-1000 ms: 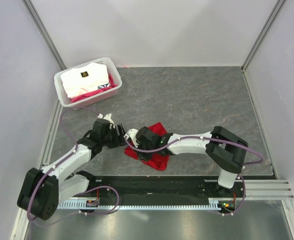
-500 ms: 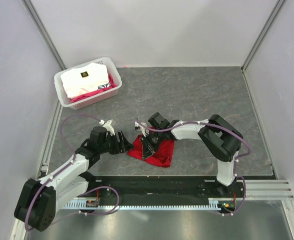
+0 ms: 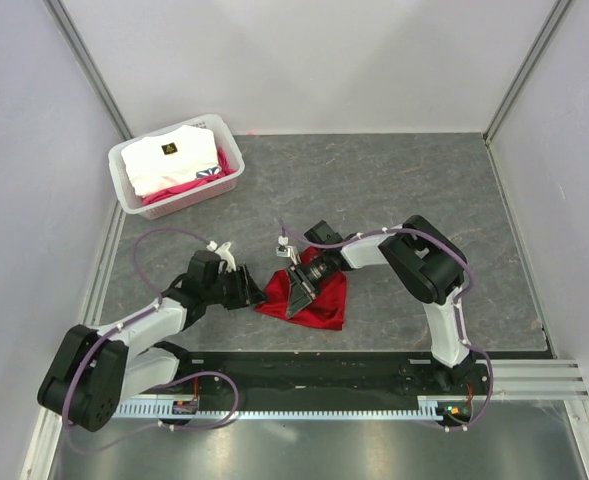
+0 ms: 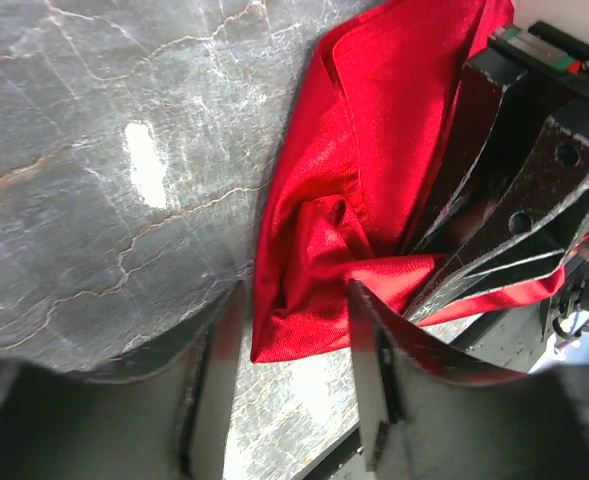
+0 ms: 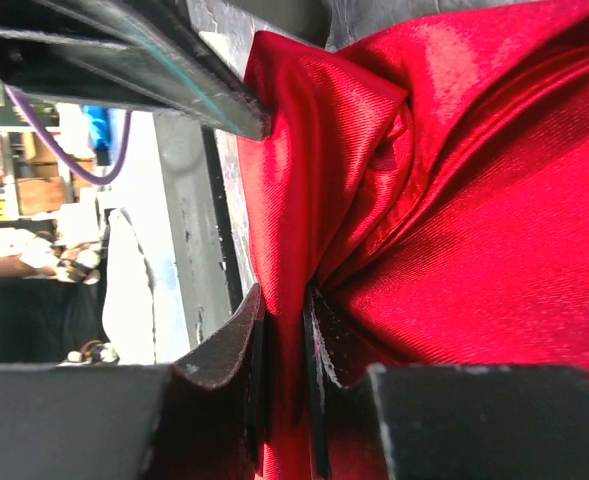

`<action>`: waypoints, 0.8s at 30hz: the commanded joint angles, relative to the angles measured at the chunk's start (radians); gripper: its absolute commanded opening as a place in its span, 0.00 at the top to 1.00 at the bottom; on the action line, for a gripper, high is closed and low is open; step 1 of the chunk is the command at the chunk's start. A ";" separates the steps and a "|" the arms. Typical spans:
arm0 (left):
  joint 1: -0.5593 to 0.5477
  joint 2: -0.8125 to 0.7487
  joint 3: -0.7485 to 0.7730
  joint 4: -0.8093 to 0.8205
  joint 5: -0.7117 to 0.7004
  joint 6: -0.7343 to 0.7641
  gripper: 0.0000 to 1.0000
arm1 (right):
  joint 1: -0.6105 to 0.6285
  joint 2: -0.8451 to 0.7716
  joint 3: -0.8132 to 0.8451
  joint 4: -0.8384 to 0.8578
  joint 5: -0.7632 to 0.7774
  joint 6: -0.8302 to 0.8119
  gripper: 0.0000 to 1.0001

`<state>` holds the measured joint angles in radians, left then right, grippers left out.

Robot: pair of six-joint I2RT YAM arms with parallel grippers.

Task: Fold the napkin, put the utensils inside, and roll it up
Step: Roll the napkin with the utensil

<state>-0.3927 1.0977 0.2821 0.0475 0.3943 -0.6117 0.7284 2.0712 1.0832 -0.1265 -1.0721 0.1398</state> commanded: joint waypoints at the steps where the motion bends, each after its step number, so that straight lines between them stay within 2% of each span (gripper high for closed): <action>1: 0.003 0.034 0.015 0.052 0.037 -0.005 0.55 | -0.012 0.066 0.014 0.016 0.041 -0.058 0.93; 8: 0.002 0.070 0.008 0.080 0.055 -0.008 0.70 | -0.018 0.089 0.023 0.033 0.032 -0.055 0.93; 9: 0.002 0.080 0.006 0.086 0.057 -0.008 0.77 | -0.018 0.089 0.024 0.034 0.034 -0.054 0.93; 11: 0.000 0.090 0.009 0.094 0.060 -0.005 0.83 | -0.018 0.089 0.026 0.034 0.037 -0.054 0.93; 14: 0.002 0.100 0.014 0.092 0.063 0.003 0.97 | -0.018 0.079 0.030 0.037 0.052 -0.045 0.90; 17: 0.000 0.097 0.019 0.088 0.060 0.001 0.98 | -0.020 0.055 0.041 0.037 0.069 -0.029 0.79; 18: 0.000 0.094 0.022 0.080 0.057 0.001 0.98 | -0.018 0.032 0.044 0.036 0.078 -0.025 0.69; 20: 0.000 0.085 0.032 0.051 0.035 -0.002 0.98 | -0.020 -0.008 0.046 0.034 0.084 -0.013 0.61; 21: 0.000 0.083 0.035 0.043 0.032 -0.002 0.98 | -0.018 -0.023 0.049 0.033 0.098 -0.009 0.52; 24: 0.002 0.082 0.043 0.022 0.018 -0.003 0.98 | -0.018 -0.091 0.055 0.013 0.139 -0.006 0.36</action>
<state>-0.3885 1.1866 0.2901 0.0994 0.4229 -0.6132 0.7136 2.0609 1.1088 -0.1440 -1.0912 0.1768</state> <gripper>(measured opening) 0.034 0.549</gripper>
